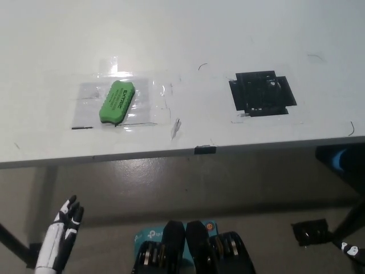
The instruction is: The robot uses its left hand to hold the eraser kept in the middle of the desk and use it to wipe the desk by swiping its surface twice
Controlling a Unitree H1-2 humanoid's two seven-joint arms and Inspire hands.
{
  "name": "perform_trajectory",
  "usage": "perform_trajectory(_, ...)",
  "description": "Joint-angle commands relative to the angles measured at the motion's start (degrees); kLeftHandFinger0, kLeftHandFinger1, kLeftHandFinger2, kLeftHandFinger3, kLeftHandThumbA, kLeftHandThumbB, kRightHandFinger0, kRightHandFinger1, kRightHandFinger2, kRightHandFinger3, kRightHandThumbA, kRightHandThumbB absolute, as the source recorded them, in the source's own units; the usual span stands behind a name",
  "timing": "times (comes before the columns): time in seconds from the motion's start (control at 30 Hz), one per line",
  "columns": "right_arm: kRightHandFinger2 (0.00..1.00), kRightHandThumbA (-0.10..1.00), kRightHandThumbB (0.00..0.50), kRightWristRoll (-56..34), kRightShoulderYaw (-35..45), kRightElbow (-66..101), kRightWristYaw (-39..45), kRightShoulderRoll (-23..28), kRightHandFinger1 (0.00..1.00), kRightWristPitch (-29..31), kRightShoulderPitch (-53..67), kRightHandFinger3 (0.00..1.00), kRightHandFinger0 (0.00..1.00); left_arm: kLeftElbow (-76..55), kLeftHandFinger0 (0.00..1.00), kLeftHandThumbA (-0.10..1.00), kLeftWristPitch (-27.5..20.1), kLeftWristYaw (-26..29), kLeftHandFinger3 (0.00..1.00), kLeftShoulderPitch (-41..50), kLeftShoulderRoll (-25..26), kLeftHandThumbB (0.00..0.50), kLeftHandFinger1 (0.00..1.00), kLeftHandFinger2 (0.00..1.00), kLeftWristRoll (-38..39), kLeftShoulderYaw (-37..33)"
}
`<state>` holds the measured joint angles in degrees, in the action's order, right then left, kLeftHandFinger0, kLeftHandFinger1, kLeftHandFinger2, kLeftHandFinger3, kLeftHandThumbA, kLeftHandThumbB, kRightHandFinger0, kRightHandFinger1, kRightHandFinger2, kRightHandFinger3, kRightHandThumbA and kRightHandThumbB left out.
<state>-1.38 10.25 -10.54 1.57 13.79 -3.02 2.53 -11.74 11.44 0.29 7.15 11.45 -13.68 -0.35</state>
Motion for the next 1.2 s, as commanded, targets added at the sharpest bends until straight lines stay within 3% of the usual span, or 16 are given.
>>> perform_trajectory(0.0, 1.00, 1.00, 0.500, -1.24, 0.38, 1.59, 1.24, 1.61, 1.00, 1.79, -1.36, 1.00, 1.00, -24.68, 1.00, 1.00, 5.82, -10.76, 1.00, -2.93, 10.23, 0.284, 1.00, 1.00, -31.76, -3.20)
perform_trajectory(0.1, 1.00, 1.00, 0.488, -1.33, 0.56, 1.59, 1.16, 1.63, 1.00, 1.66, -1.32, 1.00, 1.00, -28.04, 1.00, 1.00, 7.53, -14.30, 1.00, -8.16, 13.38, 0.264, 1.00, 1.00, -31.40, -1.30)
perform_trajectory(0.17, 1.00, 1.00, 0.474, -1.23, 0.62, 1.60, 1.05, 1.66, 1.00, 1.82, -1.11, 1.00, 1.00, -27.66, 1.00, 1.00, 8.27, -15.77, 1.00, -12.39, 16.10, 0.271, 1.00, 1.00, -31.49, -0.71)
perform_trajectory(0.27, 1.00, 1.00, 0.500, -1.87, 1.02, 2.00, 1.33, 1.73, 1.00, 1.73, -0.17, 1.00, 1.00, -23.55, 1.00, 1.00, 6.86, -15.93, 1.00, -18.27, 19.16, 0.302, 1.00, 1.00, -33.04, -1.82)
perform_trajectory(0.37, 1.00, 1.00, 0.495, -1.39, 0.81, 1.87, 1.23, 1.84, 1.00, 2.01, -0.13, 1.00, 1.00, -18.52, 1.00, 1.00, 7.83, -18.14, 1.00, -25.47, 21.66, 0.272, 1.00, 1.00, -33.11, -4.12)
perform_trajectory(0.43, 1.00, 1.00, 0.493, -1.59, 1.23, 2.36, 1.23, 2.10, 1.00, 2.13, 0.85, 1.00, 1.00, -14.48, 1.00, 1.00, 7.02, -17.88, 1.00, -29.17, 22.11, 0.314, 1.00, 1.00, -33.75, -6.15)
perform_trajectory(0.53, 1.00, 1.00, 0.480, -1.29, 1.21, 2.80, 0.97, 2.03, 1.00, 1.65, 0.95, 1.00, 1.00, -8.96, 1.00, 1.00, 7.26, -17.90, 1.00, -33.87, 22.90, 0.339, 1.00, 1.00, -35.39, -8.73)
perform_trajectory(0.73, 1.00, 1.00, 0.474, -1.53, 1.42, 2.43, 1.38, 2.60, 1.00, 2.18, 1.47, 1.00, 1.00, 8.10, 1.00, 1.00, 2.01, -12.66, 1.00, -44.21, 22.43, 0.327, 1.00, 1.00, -39.97, -16.60)
perform_trajectory(0.8, 1.00, 1.00, 0.485, -1.52, 1.41, 2.68, 1.26, 2.53, 1.00, 1.89, 1.59, 1.00, 1.00, 12.67, 1.00, 1.00, 0.88, -11.31, 1.00, -47.20, 22.06, 0.367, 1.00, 1.00, -40.90, -19.00)
perform_trajectory(0.97, 1.00, 1.00, 0.491, -1.72, 1.49, 2.60, 1.22, 2.25, 1.00, 1.93, 1.76, 1.00, 1.00, 24.89, 1.00, 1.00, -2.09, -5.11, 1.00, -53.23, 20.30, 0.404, 1.00, 1.00, -42.31, -23.78)
perform_trajectory(1.03, 1.00, 1.00, 0.500, -1.74, 1.46, 2.63, 1.29, 2.25, 1.00, 2.29, 1.82, 1.00, 1.00, 29.38, 1.00, 1.00, -2.63, -3.66, 1.00, -55.01, 19.53, 0.363, 1.00, 1.00, -42.25, -25.26)
perform_trajectory(1.07, 1.00, 1.00, 0.467, -1.70, 1.47, 2.91, 1.21, 2.23, 1.00, 1.84, 1.83, 1.00, 1.00, 34.10, 1.00, 1.00, -3.07, -2.88, 1.00, -56.95, 18.64, 0.348, 1.00, 1.00, -43.12, -26.92)
perform_trajectory(1.17, 1.00, 1.00, 0.450, -1.24, 1.30, 2.99, 1.03, 2.18, 1.00, 2.16, 1.87, 1.00, 1.00, 39.54, 1.00, 1.00, -3.64, -1.18, 1.00, -59.25, 17.94, 0.389, 1.00, 1.00, -43.66, -29.02)
